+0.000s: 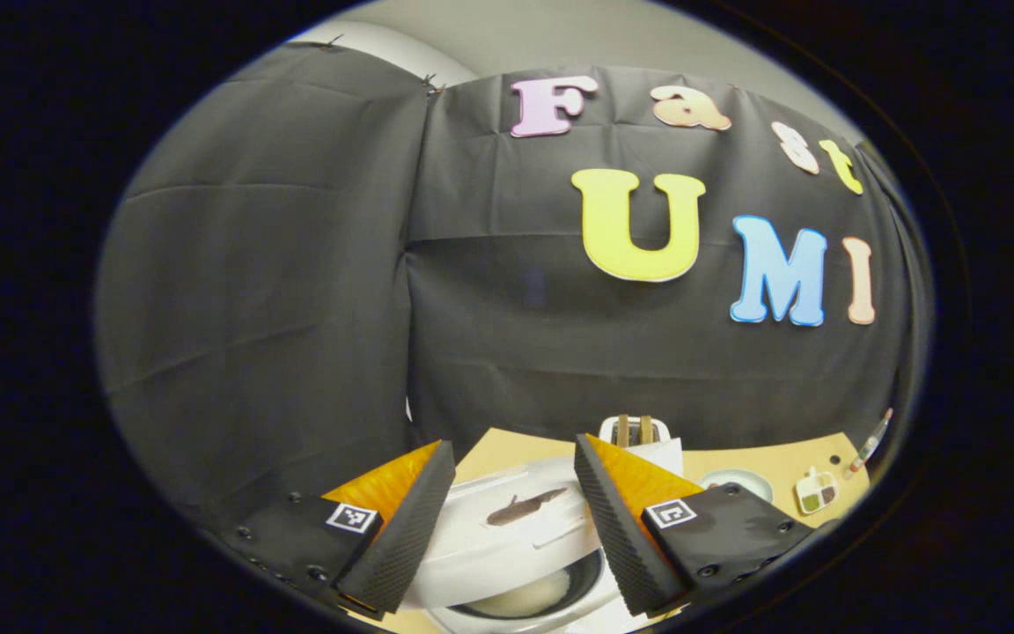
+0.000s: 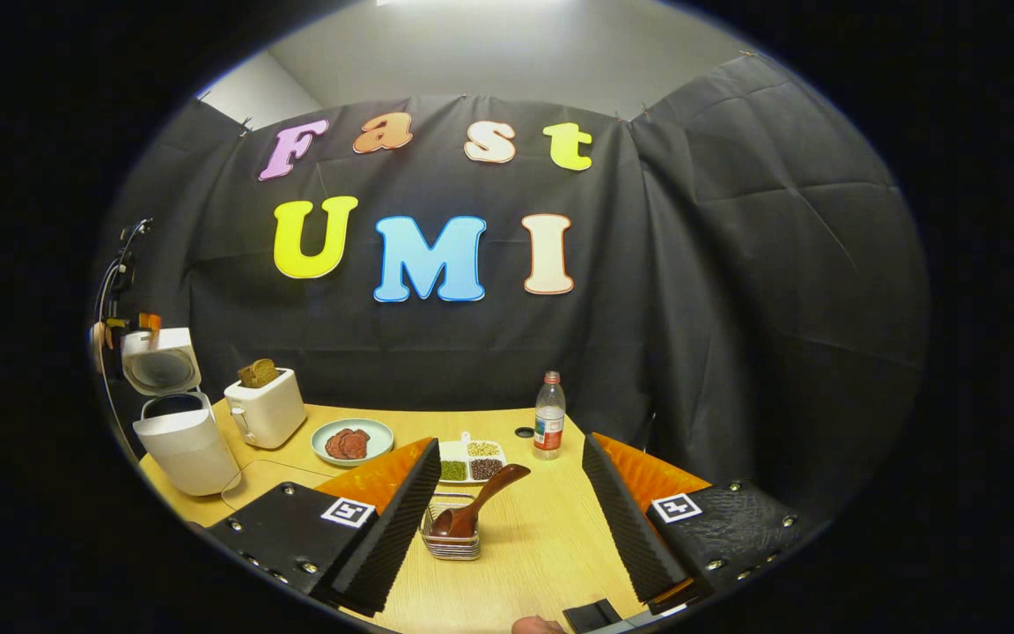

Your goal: Close the left gripper, press the button to open the rice cooker; take a wooden spoon from the chopstick holder with the right hand, scoop a spoonful of rice and pour it into the rice cooker, then put the wooden spoon back into the chopstick holder.

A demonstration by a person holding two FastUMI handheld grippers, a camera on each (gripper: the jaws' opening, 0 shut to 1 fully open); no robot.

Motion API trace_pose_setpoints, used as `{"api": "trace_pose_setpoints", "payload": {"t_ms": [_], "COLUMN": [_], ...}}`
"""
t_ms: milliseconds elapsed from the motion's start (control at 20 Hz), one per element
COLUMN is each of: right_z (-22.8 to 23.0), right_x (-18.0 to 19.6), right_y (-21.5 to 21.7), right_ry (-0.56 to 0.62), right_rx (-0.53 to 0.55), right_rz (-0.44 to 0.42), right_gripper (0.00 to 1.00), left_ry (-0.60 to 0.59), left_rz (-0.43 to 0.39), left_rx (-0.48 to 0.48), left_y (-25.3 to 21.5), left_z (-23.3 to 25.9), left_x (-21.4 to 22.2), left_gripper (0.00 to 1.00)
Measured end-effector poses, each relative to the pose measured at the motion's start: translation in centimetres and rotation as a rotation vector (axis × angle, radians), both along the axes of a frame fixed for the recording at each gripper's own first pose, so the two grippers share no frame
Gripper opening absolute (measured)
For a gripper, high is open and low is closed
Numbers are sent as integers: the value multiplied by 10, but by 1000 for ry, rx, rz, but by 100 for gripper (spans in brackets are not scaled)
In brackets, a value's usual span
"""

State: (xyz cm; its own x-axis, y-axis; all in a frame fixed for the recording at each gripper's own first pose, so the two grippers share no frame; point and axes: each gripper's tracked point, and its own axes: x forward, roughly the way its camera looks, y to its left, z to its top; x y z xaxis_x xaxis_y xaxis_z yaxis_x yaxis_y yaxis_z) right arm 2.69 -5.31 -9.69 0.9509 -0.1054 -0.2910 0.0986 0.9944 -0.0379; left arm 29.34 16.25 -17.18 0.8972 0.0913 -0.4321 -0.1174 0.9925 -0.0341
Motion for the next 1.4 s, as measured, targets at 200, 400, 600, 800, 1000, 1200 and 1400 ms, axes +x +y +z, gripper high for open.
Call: {"api": "trace_pose_setpoints", "payload": {"t_ms": [200,400,600,800,1000,1200,1400], "right_z": [-4,-6,-8,-12,-14,-15,-15], "right_x": [7,10,11,8,5,3,0], "right_y": [0,-2,-9,-15,-19,-19,-19], "right_ry": [4,9,13,23,28,32,33], "right_rx": [-2,12,20,33,29,33,15], "right_rz": [27,37,34,25,20,20,25], "right_gripper": [99,98,99,99,99,99,99], "left_ry": [37,82,116,135,169,187,232], "left_rz": [-2,-16,-18,-20,-37,-46,-55], "left_rx": [-35,-49,-40,-28,5,18,20], "left_y": [-15,-29,-37,-41,-47,-49,-52], "left_z": [-25,-55,-81,-97,-117,-124,-132], "left_x": [-23,-47,-60,-68,-73,-70,-77], "left_gripper": [95,95,95,92,95,96,99]}}
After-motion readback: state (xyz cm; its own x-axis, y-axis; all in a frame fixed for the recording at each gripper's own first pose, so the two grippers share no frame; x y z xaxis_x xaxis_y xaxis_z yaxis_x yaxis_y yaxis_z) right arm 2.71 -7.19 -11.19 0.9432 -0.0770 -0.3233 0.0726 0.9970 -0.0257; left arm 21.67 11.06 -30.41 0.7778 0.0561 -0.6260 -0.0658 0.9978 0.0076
